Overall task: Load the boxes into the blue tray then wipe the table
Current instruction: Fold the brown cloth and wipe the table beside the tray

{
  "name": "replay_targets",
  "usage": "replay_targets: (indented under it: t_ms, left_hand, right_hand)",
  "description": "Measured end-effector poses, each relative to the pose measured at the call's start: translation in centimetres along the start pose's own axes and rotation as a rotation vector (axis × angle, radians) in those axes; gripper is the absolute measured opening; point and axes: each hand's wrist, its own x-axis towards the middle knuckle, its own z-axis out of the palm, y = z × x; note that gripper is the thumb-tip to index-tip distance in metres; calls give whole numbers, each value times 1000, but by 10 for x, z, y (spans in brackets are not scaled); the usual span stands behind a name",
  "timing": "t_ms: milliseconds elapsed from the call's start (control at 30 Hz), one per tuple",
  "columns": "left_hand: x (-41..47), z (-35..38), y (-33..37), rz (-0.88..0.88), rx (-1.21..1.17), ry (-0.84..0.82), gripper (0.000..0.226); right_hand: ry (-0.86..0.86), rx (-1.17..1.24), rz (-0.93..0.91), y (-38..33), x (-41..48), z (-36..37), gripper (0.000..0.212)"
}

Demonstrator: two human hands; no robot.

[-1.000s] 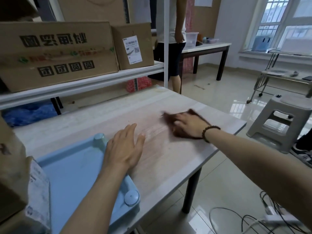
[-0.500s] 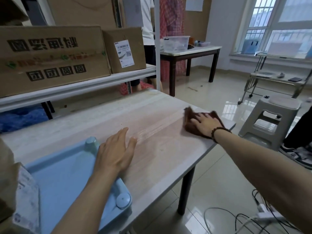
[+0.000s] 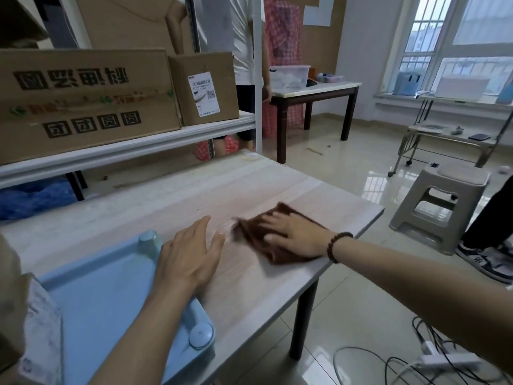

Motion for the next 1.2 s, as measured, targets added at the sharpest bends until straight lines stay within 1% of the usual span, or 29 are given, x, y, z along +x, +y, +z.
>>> replay_targets:
  t_ms: [33,67,100,133,167,233,300,333,367,400,433,467,500,533,567,600,633,733,767,833,867,900,933,967,1000,1033,1067,1100,1200]
  left_hand:
    - [0,0,-1,0,-1,4,60]
    - [-1,0,-1,-2,-2,9,60]
    - [0,0,-1,-1,-1,13,60]
    - [0,0,0,1,-2,13,60]
    - [0,0,0,-2,-9,12,59]
    - [-1,0,1,-2,-16,12,59]
    - [0,0,1,2,-17,18,58]
    - [0,0,0,5,-20,18,58]
    - [-1,0,-1,8,-24,15,57]
    - [-1,0,0,12,-28,17,57]
    - [-2,0,0,12,-32,18,57]
    - [-2,-1,0,10,-34,16,57]
    - [-2,-1,1,6,-35,14,58]
    - [-2,-1,0,4,-33,13,58]
    - [-1,-1,1,4,-32,11,58]
    - [0,0,1,7,-25,8,58]
    - [1,1,0,9,-17,8,58]
    - [4,4,-2,15,-6,7,58]
    - [5,4,-2,14,-4,0,58]
    - [4,5,-3,10,-9,-1,58]
    - [3,4,-3,15,-13,3,58]
    - [2,4,-3,20,-11,3,58]
    - [2,4,-2,22,-4,0,59]
    - [1,4,-3,19,0,-5,59]
    - [1,4,-3,17,4,-5,59]
    - [1,4,-3,15,6,-2,59]
    - [2,5,-3,15,8,-2,59]
    - [3,5,-3,15,7,-3,59]
    - [4,6,-3,19,7,17,59]
  right_hand:
    - [42,7,144,8,12,-1,55]
    - [61,3,239,5,22,0,54]
    - [69,-34,246,-11,28,4,53]
    - [73,-69,183,-35,28,10,53]
    - [79,-75,52,-64,26,17,53]
    - [58,-3,-248,-113,11,28,52]
    - [5,48,-413,-117,9,28,49]
    - [5,48,-433,-105,14,24,49]
    - [36,28,-383,-87,22,23,51]
    - [101,10,-264,-62,30,21,54]
    - [160,-2,-89,-34,37,16,56]
    - [191,7,134,-7,42,11,56]
    - [193,29,349,11,47,7,55]
    - [174,58,492,18,51,5,54]
    - [143,56,537,14,54,4,54]
    - [123,29,496,-1,58,6,54]
    - [107,4,385,-23,59,8,54]
    - [57,-7,-48,-94,48,24,53]
    - [34,23,-138,-105,42,25,52]
    - [32,77,-233,-94,42,19,50]
    - [67,73,-210,-76,48,16,49]
    - [112,63,-120,-52,55,13,48]
    - [143,53,40,-26,60,8,47]
    - [152,59,244,-3,63,2,48]
    - [138,72,421,14,66,-1,51]
    - [108,70,520,20,69,-2,53]
    - [80,47,522,14,73,1,54]
    - [64,6,436,-3,74,4,55]
    - [-2,-5,-10,-60,63,21,55]
